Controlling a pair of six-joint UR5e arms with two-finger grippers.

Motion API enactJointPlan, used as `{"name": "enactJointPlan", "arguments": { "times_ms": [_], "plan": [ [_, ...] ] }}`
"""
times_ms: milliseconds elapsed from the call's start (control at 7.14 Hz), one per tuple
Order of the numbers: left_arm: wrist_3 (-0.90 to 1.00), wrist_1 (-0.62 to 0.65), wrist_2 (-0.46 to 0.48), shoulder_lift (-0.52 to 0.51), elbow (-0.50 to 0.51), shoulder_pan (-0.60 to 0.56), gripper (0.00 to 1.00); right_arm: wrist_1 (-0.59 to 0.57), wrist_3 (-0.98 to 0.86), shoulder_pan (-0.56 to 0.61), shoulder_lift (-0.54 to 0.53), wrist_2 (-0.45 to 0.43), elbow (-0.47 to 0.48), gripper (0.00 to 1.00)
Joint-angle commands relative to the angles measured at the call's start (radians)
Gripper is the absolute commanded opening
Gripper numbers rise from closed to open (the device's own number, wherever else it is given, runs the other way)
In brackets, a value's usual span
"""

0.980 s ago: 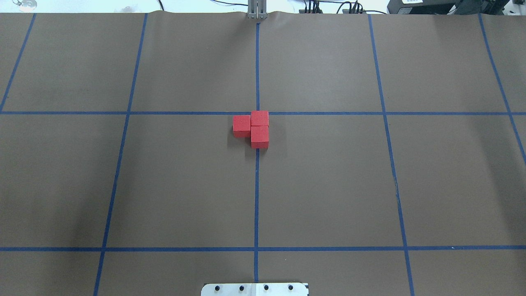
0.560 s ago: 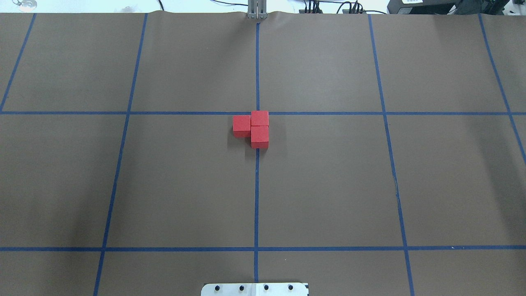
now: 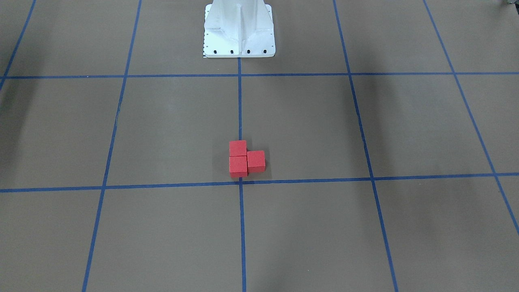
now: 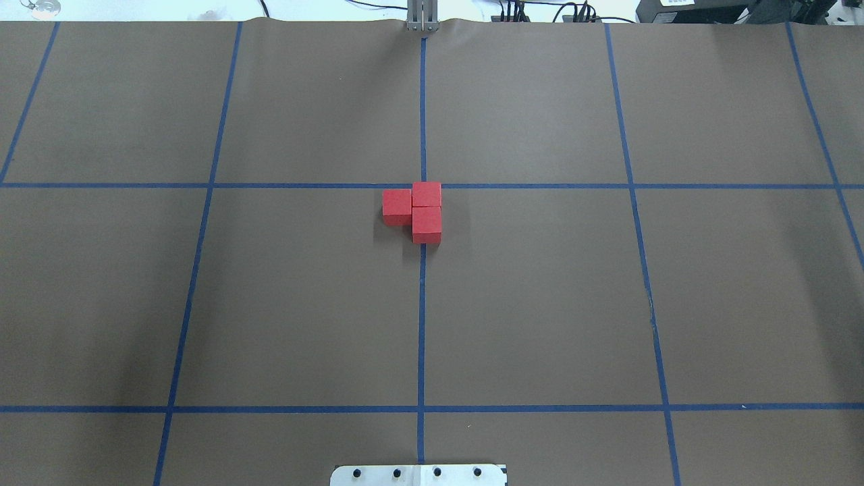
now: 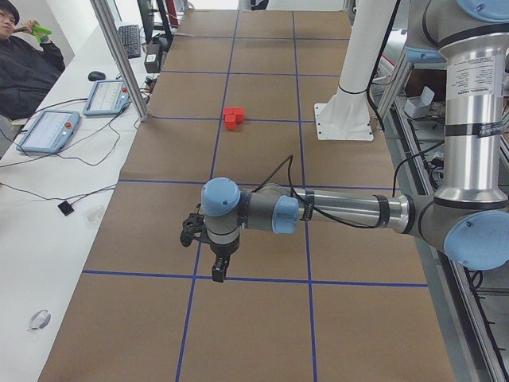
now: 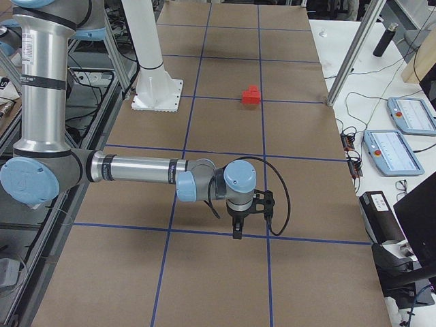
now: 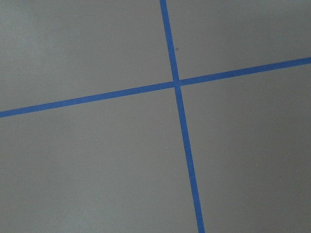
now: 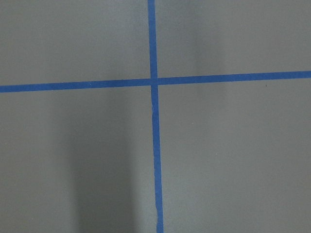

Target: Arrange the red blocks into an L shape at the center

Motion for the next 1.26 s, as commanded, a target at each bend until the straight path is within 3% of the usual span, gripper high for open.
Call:
{"name": "enactJointPlan", "arguments": {
  "times_ms": [0,140,1120],
  "plan": [
    [0.000,0.000,0.001,-0.003,0.003,0.000,1.00,-0.064,0.007,-0.011,0.034,0.006,0.023,0.99],
    [0.000,0.000,0.001,-0.003,0.003,0.000,1.00,-0.210,0.006,-0.011,0.065,0.006,0.081,0.99],
    [0.002,0.000,0.005,-0.012,0.009,0.006,1.00,-0.221,-0.098,-0.003,0.012,0.026,0.100,0.99]
  ]
}}
